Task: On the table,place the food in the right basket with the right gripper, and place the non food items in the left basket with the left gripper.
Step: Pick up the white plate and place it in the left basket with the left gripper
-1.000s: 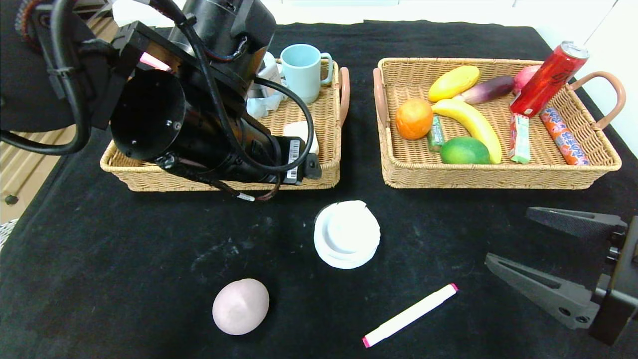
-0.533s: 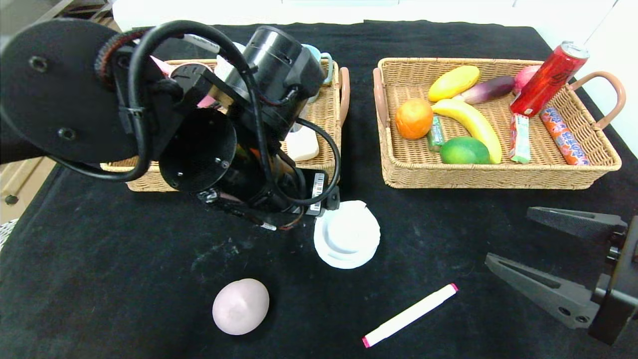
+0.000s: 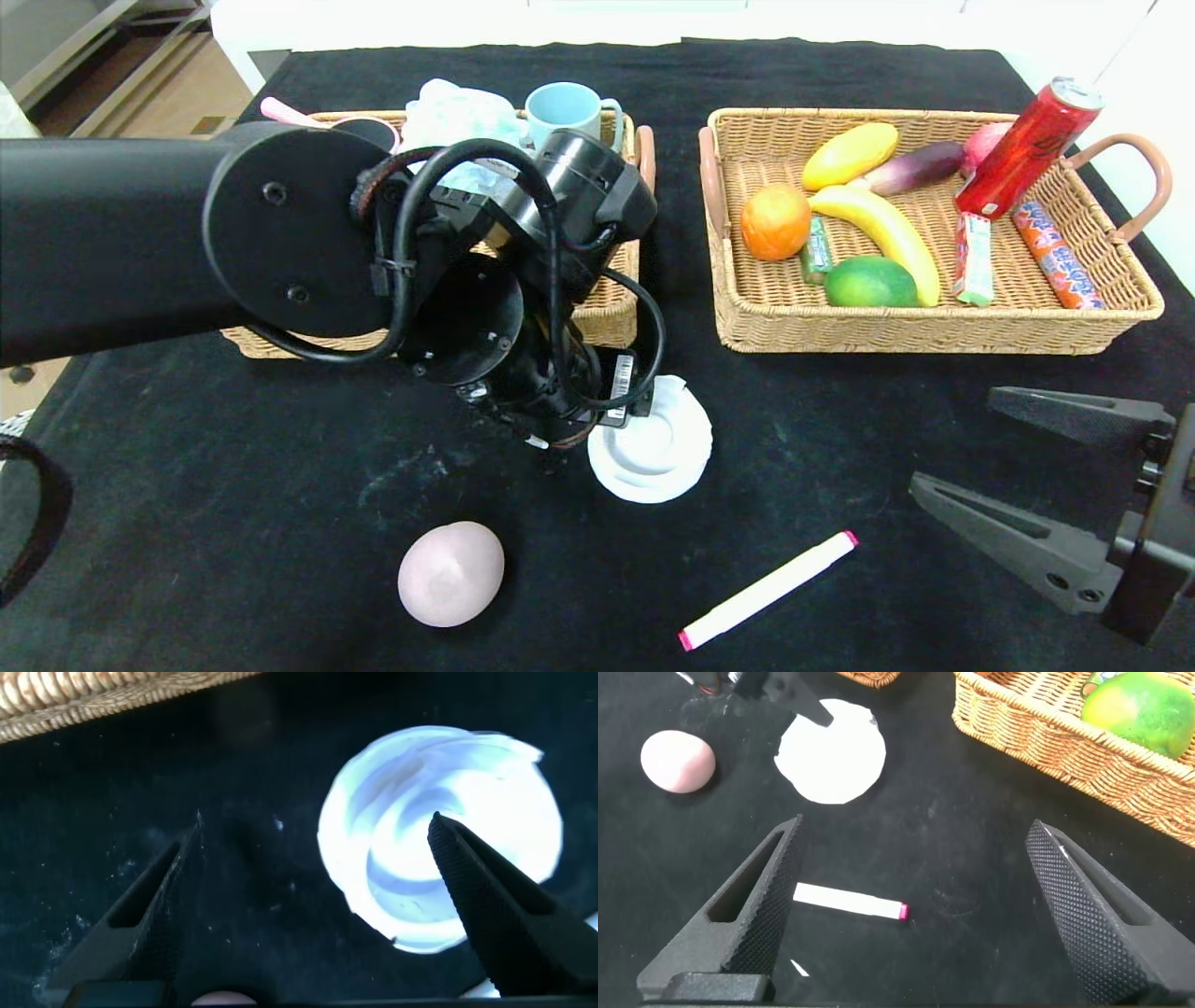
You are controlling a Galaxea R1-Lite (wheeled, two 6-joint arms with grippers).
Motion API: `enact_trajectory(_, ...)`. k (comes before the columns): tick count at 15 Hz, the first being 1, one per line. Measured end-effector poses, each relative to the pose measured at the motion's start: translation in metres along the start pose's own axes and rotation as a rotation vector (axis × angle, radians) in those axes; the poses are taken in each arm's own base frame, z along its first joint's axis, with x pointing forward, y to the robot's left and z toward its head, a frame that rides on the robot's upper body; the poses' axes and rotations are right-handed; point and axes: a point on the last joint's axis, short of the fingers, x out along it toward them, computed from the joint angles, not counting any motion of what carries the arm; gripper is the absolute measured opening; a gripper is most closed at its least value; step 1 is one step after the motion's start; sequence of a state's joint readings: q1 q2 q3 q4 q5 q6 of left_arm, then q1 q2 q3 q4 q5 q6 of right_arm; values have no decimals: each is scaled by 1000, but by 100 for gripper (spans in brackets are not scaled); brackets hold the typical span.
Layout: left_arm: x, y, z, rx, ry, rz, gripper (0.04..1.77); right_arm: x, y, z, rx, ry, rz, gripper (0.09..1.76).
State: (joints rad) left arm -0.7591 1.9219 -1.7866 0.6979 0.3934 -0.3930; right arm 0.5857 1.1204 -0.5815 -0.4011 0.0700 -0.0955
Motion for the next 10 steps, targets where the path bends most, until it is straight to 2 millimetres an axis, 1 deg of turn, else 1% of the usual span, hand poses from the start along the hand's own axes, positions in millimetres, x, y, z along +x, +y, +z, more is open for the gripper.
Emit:
enact_trajectory(2, 5, -2, -1, 6, -2, 34, 171, 0, 0, 0, 0, 1, 0, 171)
enact_trajectory(9, 13, -5, -3, 10, 7, 42, 171, 0, 0, 0, 0, 2, 0, 171)
enact_trajectory(10, 14, -5, -3, 10, 8, 42, 166, 0, 0, 0, 0, 2, 0, 171)
